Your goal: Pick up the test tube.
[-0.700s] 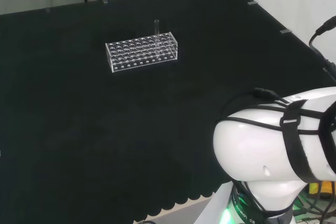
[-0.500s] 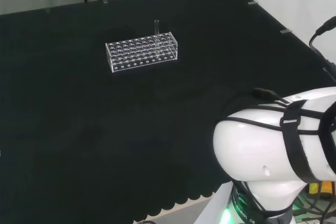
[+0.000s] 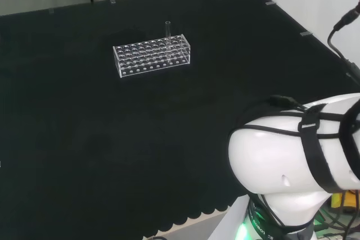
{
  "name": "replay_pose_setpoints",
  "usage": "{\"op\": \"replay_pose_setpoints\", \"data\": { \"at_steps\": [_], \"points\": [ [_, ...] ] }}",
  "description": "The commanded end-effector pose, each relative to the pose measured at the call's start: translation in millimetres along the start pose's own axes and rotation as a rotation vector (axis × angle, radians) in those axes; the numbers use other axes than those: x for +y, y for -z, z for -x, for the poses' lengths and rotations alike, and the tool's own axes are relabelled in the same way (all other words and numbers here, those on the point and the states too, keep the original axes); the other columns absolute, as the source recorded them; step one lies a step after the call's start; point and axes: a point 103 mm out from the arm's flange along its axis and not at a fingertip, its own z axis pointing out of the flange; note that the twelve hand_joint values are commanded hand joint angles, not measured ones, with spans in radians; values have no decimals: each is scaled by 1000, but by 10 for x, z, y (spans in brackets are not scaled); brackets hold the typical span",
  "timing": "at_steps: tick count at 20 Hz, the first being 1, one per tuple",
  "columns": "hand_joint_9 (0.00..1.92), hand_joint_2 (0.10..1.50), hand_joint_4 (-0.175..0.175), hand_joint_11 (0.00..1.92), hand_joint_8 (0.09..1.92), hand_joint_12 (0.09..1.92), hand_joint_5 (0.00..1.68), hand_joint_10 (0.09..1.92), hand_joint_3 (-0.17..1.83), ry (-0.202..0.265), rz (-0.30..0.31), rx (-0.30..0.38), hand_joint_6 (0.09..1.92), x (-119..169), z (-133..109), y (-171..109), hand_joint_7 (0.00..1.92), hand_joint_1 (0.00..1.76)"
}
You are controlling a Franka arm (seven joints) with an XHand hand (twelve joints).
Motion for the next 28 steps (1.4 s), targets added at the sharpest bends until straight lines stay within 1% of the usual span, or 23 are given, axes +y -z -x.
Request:
{"op": "replay_pose_setpoints", "data": {
  "at_steps": [1, 3, 7, 9, 11, 19, 28],
  "points": [
    [0, 940, -40, 0, 411, 1212, 19, 470, 234, 25, -31, -10, 87, 436, -62, -78, 0, 422],
    [0, 946, -43, 0, 461, 1246, 39, 523, 222, 20, -35, 1, 87, 581, -53, -130, 0, 428],
    [0, 959, -52, 0, 642, 1359, 92, 698, 200, 5, -48, 7, 87, 832, -6, -236, 0, 449],
    [0, 962, -55, 0, 695, 1389, 110, 757, 195, 0, -64, 1, 87, 935, 20, -298, 0, 458],
    [0, 965, -58, 0, 737, 1410, 122, 795, 192, -9, -85, 10, 87, 1050, 42, -386, 0, 464],
    [0, 970, -66, 0, 808, 1455, 160, 883, 188, -12, -137, 23, 87, 1442, 49, -843, 14, 484],
    [32, 973, -76, 0, 853, 1505, 197, 951, 190, 2, -198, 19, 87, 1794, 36, -1285, 63, 500]
  ]
}}
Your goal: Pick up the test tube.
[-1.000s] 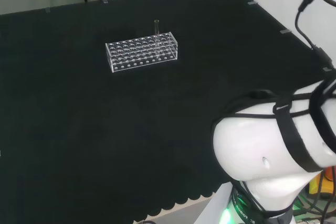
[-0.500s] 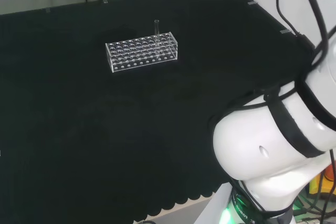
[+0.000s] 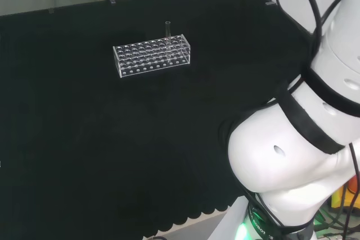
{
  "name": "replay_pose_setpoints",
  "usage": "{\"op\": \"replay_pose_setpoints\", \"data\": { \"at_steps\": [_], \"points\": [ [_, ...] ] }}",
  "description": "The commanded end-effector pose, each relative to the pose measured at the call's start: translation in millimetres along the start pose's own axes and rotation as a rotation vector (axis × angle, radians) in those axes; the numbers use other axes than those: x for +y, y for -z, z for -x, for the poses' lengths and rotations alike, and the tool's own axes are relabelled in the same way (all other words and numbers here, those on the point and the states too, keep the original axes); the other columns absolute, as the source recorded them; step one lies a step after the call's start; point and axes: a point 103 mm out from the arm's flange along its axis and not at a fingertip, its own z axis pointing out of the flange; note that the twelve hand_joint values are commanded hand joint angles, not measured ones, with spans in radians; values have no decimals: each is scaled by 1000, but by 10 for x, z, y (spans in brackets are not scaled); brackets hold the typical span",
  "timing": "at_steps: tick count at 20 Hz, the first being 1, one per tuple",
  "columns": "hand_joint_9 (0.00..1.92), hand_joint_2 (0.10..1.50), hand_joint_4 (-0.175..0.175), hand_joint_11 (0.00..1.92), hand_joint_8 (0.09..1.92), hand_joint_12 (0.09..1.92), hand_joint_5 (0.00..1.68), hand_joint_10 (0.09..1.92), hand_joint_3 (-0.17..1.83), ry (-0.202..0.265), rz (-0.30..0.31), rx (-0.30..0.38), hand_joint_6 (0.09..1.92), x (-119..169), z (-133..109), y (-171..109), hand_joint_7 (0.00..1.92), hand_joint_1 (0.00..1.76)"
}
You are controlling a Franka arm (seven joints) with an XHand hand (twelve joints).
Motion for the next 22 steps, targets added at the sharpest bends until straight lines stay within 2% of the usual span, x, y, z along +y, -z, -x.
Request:
{"op": "replay_pose_setpoints", "data": {
  "at_steps": [1, 19, 22],
  "points": [
    [41, 974, -77, 0, 858, 1508, 201, 954, 191, 9, -21, 0, 87, 418, 9, -228, 71, 502],
    [92, 976, -89, 0, 888, 1546, 247, 957, 198, 18, -154, -74, 87, 1238, 17, -726, 171, 544],
    [96, 975, -89, 0, 888, 1549, 250, 957, 199, 6, -185, -71, 87, 1340, 51, -796, 173, 548]
  ]
}}
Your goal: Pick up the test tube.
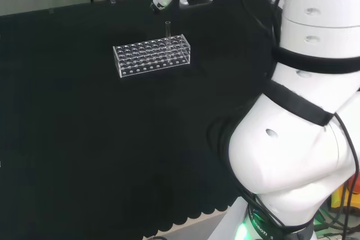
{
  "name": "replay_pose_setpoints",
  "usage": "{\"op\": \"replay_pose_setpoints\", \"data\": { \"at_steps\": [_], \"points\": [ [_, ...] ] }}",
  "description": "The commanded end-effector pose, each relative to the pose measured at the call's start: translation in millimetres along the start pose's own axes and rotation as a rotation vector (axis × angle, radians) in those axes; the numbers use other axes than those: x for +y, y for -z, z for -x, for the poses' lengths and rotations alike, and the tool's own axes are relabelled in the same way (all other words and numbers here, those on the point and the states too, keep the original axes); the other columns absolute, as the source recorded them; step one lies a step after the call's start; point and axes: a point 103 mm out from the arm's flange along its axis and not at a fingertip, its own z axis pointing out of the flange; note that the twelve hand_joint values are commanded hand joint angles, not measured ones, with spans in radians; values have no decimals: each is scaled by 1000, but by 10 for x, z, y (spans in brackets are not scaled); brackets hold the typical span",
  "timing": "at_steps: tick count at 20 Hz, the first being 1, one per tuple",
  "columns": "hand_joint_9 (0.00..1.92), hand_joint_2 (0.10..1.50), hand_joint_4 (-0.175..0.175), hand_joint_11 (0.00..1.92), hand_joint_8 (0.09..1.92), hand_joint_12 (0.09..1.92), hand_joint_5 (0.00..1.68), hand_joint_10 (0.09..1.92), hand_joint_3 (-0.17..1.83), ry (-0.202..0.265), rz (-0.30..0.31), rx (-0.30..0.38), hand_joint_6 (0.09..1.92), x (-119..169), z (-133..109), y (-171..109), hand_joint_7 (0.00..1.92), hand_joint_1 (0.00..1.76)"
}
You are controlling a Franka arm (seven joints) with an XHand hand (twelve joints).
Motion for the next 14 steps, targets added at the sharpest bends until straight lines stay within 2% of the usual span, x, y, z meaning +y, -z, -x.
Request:
{"op": "replay_pose_setpoints", "data": {
  "at_steps": [1, 6, 14],
  "points": [
    [99, 974, -90, 0, 888, 1551, 252, 956, 199, -12, -84, -13, 87, 339, 60, -176, 175, 553],
    [120, 959, -89, 0, 890, 1562, 280, 954, 198, -28, -111, 17, 87, 445, 98, -302, 193, 591],
    [229, 894, -100, 57, 914, 1558, 427, 931, 214, -9, -110, 27, 87, 524, 52, -452, 368, 736]
  ]
}}
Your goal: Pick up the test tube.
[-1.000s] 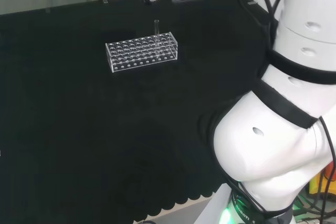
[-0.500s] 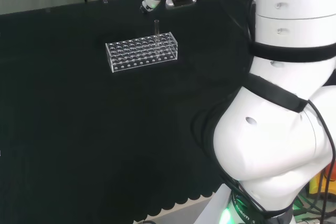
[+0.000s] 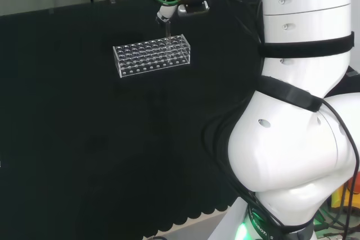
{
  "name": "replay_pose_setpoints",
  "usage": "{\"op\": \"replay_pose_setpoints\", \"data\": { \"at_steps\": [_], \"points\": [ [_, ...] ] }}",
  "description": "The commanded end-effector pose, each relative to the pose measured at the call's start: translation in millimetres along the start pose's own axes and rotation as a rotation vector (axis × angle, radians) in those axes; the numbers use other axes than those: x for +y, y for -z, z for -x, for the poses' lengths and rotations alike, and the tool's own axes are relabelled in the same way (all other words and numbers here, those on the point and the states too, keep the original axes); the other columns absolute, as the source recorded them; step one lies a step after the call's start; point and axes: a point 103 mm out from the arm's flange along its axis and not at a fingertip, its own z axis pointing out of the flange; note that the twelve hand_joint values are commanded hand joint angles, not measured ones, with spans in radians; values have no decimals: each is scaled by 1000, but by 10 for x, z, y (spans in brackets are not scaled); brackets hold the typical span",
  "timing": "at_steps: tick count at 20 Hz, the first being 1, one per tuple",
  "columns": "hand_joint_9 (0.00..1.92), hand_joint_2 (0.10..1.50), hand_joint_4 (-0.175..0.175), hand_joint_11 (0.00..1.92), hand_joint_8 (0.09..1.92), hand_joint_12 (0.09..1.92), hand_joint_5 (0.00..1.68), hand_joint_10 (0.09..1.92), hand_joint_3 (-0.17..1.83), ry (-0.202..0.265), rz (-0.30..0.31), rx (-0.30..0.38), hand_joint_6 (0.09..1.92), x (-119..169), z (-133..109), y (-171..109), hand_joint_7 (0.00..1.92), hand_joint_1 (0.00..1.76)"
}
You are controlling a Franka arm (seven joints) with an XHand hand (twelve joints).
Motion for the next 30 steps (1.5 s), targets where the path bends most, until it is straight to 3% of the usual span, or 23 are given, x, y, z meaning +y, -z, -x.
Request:
{"op": "replay_pose_setpoints", "data": {
  "at_steps": [1, 4, 10, 14, 21, 30],
  "points": [
    [242, 886, -100, 64, 918, 1555, 442, 928, 219, 13, -3, 12, 90, 64, -46, -92, 389, 750],
    [265, 871, -88, 75, 923, 1552, 466, 928, 227, 12, -19, 10, 100, 111, -66, -117, 421, 779],
    [271, 849, -16, 72, 909, 1547, 505, 933, 232, -1, -49, -8, 118, 207, -71, -167, 378, 810],
    [259, 830, 5, 63, 917, 1550, 525, 946, 253, -6, -61, -18, 138, 249, -68, -211, 371, 826],
    [257, 803, -28, 60, 924, 1556, 469, 958, 307, -19, -90, -30, 133, 301, -49, -315, 409, 841],
    [319, 761, -42, 69, 875, 1549, 492, 904, 415, -26, -91, -23, 181, 372, -127, -406, 522, 860]
  ]
}}
